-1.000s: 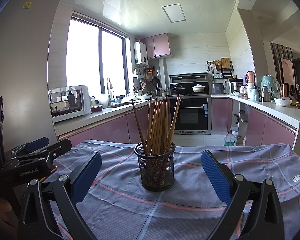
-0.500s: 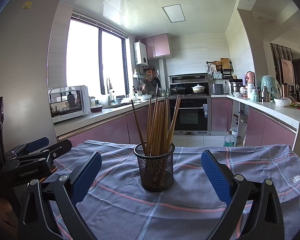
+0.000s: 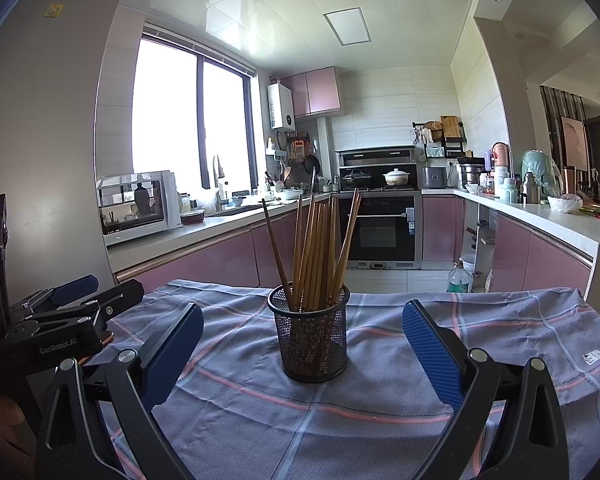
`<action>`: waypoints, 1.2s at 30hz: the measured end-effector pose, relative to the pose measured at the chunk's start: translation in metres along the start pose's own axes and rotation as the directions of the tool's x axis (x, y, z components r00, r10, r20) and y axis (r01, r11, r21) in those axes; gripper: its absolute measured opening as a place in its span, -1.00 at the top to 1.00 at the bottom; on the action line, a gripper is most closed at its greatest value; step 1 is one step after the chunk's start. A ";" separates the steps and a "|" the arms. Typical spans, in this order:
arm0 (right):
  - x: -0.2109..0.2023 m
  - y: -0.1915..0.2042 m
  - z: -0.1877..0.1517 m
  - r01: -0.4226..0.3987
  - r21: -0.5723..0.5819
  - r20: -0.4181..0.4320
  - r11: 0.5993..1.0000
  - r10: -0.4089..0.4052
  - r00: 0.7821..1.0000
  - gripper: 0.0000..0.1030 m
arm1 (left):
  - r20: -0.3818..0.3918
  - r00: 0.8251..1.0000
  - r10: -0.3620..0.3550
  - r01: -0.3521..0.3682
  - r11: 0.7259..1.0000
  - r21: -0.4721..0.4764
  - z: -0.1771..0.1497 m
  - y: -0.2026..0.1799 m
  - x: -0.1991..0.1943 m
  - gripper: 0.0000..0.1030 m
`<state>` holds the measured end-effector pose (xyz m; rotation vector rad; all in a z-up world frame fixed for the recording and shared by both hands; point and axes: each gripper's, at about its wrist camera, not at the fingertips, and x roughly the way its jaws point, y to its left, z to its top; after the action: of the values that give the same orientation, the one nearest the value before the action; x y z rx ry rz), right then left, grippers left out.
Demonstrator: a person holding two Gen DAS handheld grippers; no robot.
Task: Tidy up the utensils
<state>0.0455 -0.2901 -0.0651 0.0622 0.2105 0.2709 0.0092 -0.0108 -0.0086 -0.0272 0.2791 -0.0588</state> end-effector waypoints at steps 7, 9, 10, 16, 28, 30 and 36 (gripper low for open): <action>0.000 0.000 0.000 -0.003 0.003 -0.003 1.000 0.003 1.000 -0.87 | -0.004 1.000 0.001 -0.001 1.000 -0.001 -0.003 -0.003 0.000 -0.89; 0.000 0.001 0.000 0.000 0.001 -0.002 1.000 0.000 1.000 -0.87 | -0.004 1.000 0.002 -0.002 1.000 0.000 -0.002 -0.002 0.000 -0.89; 0.000 0.000 0.000 -0.002 0.002 -0.002 1.000 0.002 1.000 -0.87 | -0.004 1.000 0.001 -0.001 1.000 0.000 -0.002 -0.002 0.000 -0.89; 0.001 0.000 0.000 -0.001 0.004 -0.004 1.000 0.001 1.000 -0.87 | -0.006 1.000 0.001 -0.001 1.000 -0.001 -0.004 -0.004 0.001 -0.89; 0.002 -0.001 -0.001 0.001 0.010 -0.008 1.000 -0.001 1.000 -0.87 | -0.012 1.000 0.002 -0.002 1.000 -0.002 -0.006 -0.005 0.002 -0.89; 0.002 -0.001 -0.001 0.002 0.009 -0.008 1.000 -0.002 1.000 -0.87 | -0.015 1.000 0.004 -0.004 1.000 -0.002 -0.006 -0.004 0.003 -0.89; 0.002 -0.001 -0.002 0.001 0.010 -0.009 1.000 -0.001 1.000 -0.87 | -0.018 1.000 0.007 -0.007 1.000 -0.003 -0.006 -0.004 0.004 -0.89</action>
<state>0.0470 -0.2902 -0.0670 0.0709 0.2205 0.2689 0.0111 -0.0153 -0.0158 -0.0286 0.2973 -0.0517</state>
